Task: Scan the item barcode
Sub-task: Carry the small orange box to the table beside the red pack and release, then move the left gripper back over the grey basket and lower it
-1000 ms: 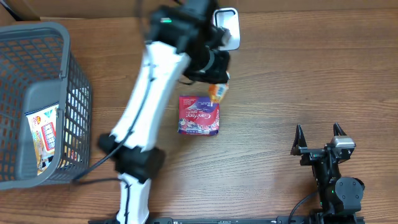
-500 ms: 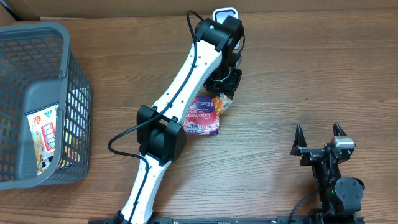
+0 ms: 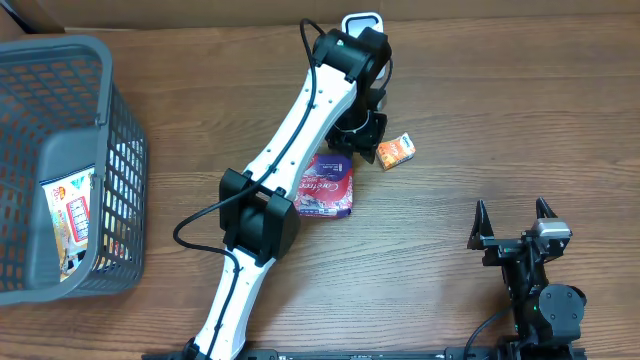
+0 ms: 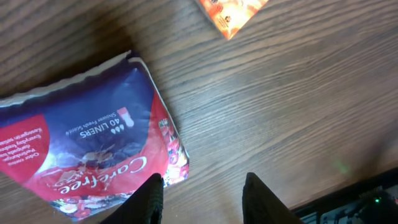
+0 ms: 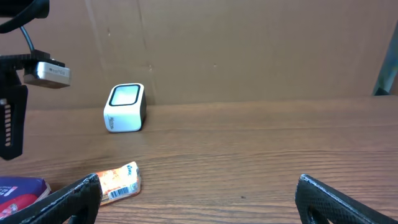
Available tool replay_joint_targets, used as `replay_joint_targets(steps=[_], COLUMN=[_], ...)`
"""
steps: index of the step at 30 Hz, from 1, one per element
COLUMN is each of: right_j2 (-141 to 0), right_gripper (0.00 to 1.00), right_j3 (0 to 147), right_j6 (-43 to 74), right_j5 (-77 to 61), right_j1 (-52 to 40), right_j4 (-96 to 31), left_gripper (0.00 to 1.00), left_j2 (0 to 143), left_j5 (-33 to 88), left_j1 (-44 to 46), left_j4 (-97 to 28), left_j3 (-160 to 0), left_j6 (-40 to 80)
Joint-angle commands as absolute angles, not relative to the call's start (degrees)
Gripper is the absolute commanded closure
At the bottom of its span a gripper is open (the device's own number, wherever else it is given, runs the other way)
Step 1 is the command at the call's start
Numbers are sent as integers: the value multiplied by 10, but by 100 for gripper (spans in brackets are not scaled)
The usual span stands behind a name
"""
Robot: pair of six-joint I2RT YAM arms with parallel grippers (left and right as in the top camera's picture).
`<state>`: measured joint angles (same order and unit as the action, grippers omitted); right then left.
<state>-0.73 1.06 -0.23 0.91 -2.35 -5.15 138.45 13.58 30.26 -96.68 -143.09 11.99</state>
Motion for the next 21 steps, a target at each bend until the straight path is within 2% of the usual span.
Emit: replay_joint_targets(steps=[1, 3, 7, 10, 11, 14, 16, 17, 21], right_j2=[-2, -2, -2, -2, -2, -2, -2, -2, -2], right_gripper=[0, 0, 0, 0, 0, 0, 0, 0, 0], right_j3=[5, 5, 5, 5, 5, 5, 5, 5, 5], right_j6=[-5, -5, -5, -5, -5, -5, -5, -5, -5], right_j5=[14, 14, 14, 14, 14, 14, 14, 14, 14], right_j1=[-25, -25, -25, -25, -25, -25, -25, -25, -25], right_j4=[-48, -48, -48, -48, -48, -48, -48, -48, -48], left_gripper=[64, 60, 37, 34, 26, 20, 4, 0, 0], left_j2=[1363, 1340, 1270, 1200, 1177, 1101, 1071, 1053, 1000], left_j5=[159, 163, 161, 149, 143, 125, 124, 124, 109], left_j1=[287, 276, 239, 192, 173, 92, 47, 13, -125], left_j4=[-968, -968, -968, -968, -968, -968, -968, -968, -968], left_j3=[-1477, -1498, -1520, -1520, -1520, -1520, -1520, -1520, -1520], left_j6=[120, 120, 120, 120, 120, 130, 133, 133, 133])
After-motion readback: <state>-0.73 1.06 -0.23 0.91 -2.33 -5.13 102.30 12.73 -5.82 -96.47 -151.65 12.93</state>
